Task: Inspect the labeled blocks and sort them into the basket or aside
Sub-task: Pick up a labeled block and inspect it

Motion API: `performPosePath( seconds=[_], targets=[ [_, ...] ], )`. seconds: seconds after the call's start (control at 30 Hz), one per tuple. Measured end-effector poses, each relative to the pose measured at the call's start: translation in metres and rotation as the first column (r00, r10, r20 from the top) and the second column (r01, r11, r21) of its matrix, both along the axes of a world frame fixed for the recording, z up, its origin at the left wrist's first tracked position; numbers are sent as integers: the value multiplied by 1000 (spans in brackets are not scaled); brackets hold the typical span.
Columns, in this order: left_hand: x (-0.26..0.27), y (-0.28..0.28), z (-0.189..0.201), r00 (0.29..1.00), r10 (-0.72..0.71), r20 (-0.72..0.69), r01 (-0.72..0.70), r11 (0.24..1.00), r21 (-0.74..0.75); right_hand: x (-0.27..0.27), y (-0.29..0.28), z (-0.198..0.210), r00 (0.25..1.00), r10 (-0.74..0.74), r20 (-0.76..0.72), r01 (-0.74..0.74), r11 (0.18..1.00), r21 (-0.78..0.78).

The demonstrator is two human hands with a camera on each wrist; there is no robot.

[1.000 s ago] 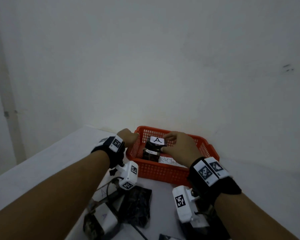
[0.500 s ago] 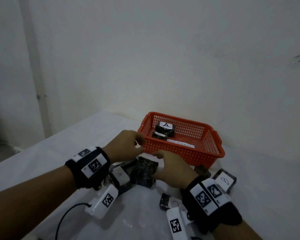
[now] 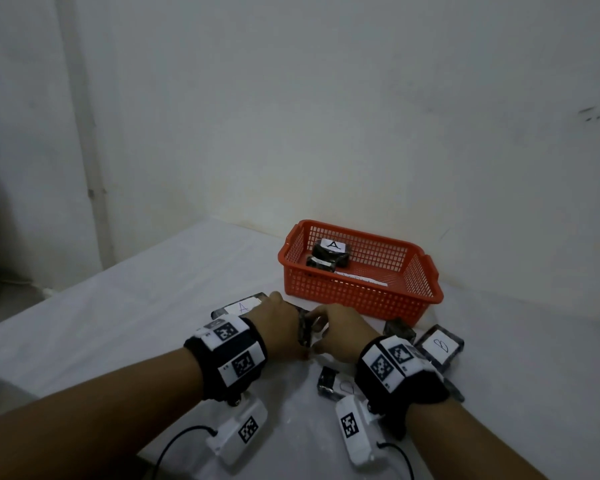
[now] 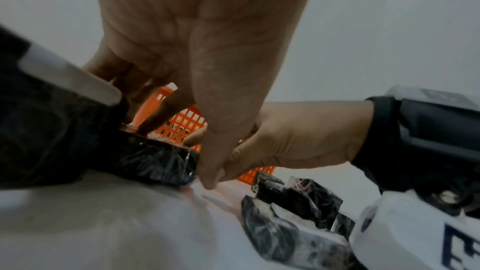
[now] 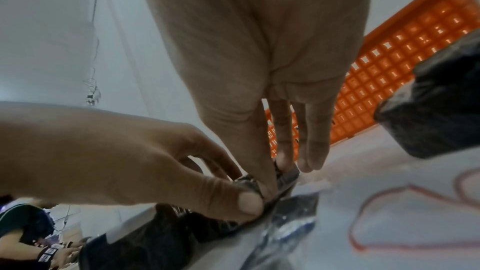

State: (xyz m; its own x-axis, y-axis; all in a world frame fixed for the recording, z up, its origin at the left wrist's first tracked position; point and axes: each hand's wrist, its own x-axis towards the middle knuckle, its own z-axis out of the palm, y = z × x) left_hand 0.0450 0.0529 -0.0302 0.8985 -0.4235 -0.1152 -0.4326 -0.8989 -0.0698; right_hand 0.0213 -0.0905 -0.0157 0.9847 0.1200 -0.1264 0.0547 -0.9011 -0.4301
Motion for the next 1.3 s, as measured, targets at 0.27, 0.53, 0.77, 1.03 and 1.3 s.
performPosePath(
  seconds=[0.27, 0.53, 0.77, 1.03, 1.3],
  targets=[
    [-2, 2, 20, 991, 52, -124, -107, 865, -490, 5, -22, 7, 998, -12, 60, 3, 987, 159],
    [13, 10, 38, 946, -139, -292, -144, 627, -766, 18, -60, 15, 997, -81, 17, 60, 849, 525],
    [26, 3, 33, 904, -269, -333, -196, 433, -880, 19, -74, 9, 994, -91, -59, 101, 572, 814],
    [45, -16, 21, 848, -396, -352, -277, 236, -931, 14, -91, 9, 996, -66, -55, 75, 372, 925],
    [49, -45, 11, 841, -418, -345, -310, 150, -939, 21, -106, 1, 974, -219, 52, 28, 348, 937]
  ],
)
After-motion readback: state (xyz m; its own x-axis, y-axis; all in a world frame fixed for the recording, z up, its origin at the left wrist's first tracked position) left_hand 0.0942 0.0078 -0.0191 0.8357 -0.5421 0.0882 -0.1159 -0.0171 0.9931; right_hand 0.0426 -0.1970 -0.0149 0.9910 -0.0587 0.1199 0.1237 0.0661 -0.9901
